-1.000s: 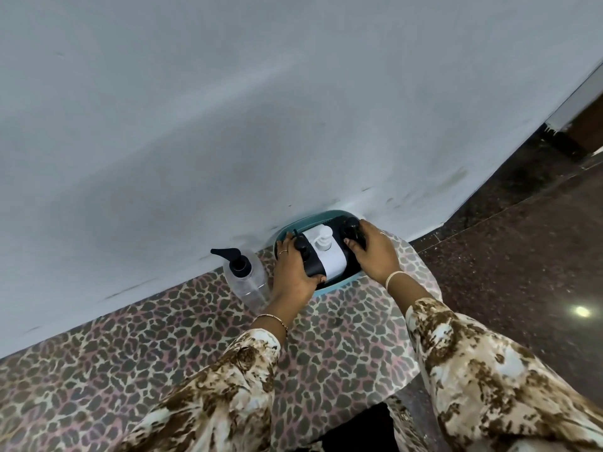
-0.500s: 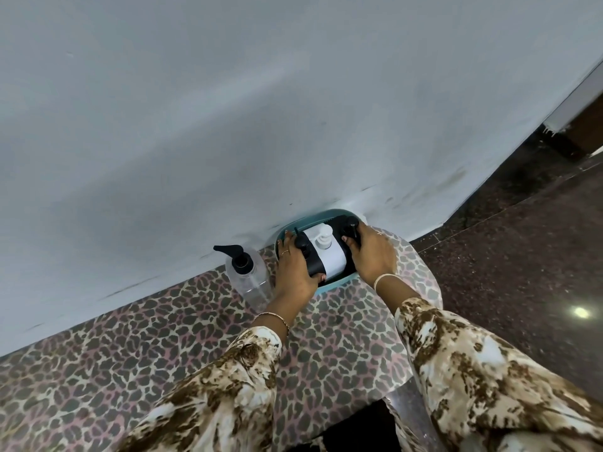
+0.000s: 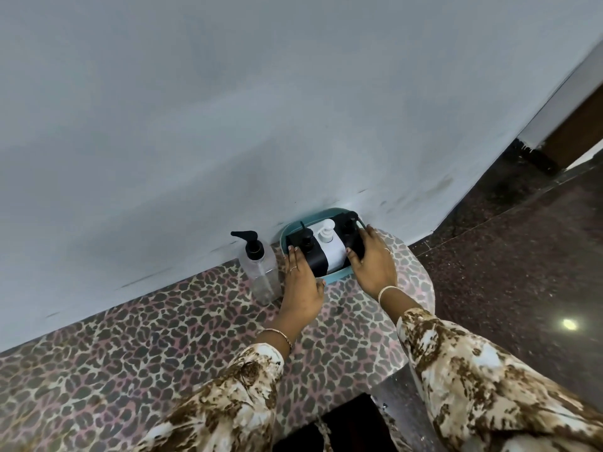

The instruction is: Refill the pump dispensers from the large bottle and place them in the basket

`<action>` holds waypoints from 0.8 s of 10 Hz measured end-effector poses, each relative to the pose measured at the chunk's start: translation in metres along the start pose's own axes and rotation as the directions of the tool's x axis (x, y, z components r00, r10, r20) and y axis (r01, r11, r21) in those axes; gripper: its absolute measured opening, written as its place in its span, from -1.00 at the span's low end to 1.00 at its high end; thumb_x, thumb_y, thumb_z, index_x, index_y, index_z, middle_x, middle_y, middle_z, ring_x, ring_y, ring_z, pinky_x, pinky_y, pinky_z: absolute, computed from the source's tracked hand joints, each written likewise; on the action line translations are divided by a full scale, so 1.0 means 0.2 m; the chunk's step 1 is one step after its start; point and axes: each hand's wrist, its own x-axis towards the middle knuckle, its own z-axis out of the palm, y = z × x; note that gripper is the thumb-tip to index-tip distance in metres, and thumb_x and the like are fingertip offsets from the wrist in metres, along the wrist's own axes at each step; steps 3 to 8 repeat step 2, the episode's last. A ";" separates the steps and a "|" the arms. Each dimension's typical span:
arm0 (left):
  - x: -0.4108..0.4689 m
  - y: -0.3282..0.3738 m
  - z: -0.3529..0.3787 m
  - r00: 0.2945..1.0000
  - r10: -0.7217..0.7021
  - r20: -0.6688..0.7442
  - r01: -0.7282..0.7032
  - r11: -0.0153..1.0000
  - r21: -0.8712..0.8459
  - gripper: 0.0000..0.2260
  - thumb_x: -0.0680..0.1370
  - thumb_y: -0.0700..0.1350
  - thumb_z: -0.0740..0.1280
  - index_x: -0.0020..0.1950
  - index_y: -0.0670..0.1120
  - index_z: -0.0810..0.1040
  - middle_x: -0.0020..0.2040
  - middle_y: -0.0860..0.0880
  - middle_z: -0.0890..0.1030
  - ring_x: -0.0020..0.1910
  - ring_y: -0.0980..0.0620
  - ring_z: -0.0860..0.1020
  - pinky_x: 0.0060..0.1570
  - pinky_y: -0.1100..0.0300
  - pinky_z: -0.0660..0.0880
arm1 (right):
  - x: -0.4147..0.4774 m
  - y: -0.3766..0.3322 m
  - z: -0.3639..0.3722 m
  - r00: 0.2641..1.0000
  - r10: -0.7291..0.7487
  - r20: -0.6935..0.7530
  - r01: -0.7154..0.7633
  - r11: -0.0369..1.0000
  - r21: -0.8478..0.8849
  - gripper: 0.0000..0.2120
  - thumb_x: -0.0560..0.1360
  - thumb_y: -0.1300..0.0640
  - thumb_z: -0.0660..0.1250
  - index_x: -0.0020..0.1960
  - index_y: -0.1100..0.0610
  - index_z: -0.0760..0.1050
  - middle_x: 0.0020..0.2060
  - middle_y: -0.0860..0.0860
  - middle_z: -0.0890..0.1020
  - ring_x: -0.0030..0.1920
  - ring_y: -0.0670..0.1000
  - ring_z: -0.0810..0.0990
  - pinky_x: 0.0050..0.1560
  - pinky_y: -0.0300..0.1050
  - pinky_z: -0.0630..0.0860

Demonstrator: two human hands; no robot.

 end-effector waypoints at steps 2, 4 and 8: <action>-0.26 -0.08 -0.06 0.995 0.101 0.016 -0.100 0.993 -0.062 -0.32 0.60 -0.18 0.24 0.56 -0.23 -0.12 0.59 -0.12 -0.09 0.57 -0.05 -0.14 0.54 0.10 -0.09 | -0.24 -0.09 0.03 0.998 -0.006 -0.066 0.003 0.999 -0.054 -0.47 0.57 0.05 0.25 0.48 0.18 0.24 0.48 0.11 0.25 0.48 0.11 0.21 0.40 0.09 0.28; -0.26 -0.08 -0.06 0.995 0.101 0.016 -0.100 0.993 -0.062 -0.32 0.60 -0.18 0.24 0.56 -0.23 -0.12 0.59 -0.12 -0.09 0.57 -0.05 -0.14 0.54 0.10 -0.09 | -0.24 -0.09 0.03 0.998 -0.006 -0.066 0.003 0.999 -0.054 -0.47 0.57 0.05 0.25 0.48 0.18 0.24 0.48 0.11 0.25 0.48 0.11 0.21 0.40 0.09 0.28; -0.26 -0.08 -0.06 0.995 0.101 0.016 -0.100 0.993 -0.062 -0.32 0.60 -0.18 0.24 0.56 -0.23 -0.12 0.59 -0.12 -0.09 0.57 -0.05 -0.14 0.54 0.10 -0.09 | -0.24 -0.09 0.03 0.998 -0.006 -0.066 0.003 0.999 -0.054 -0.47 0.57 0.05 0.25 0.48 0.18 0.24 0.48 0.11 0.25 0.48 0.11 0.21 0.40 0.09 0.28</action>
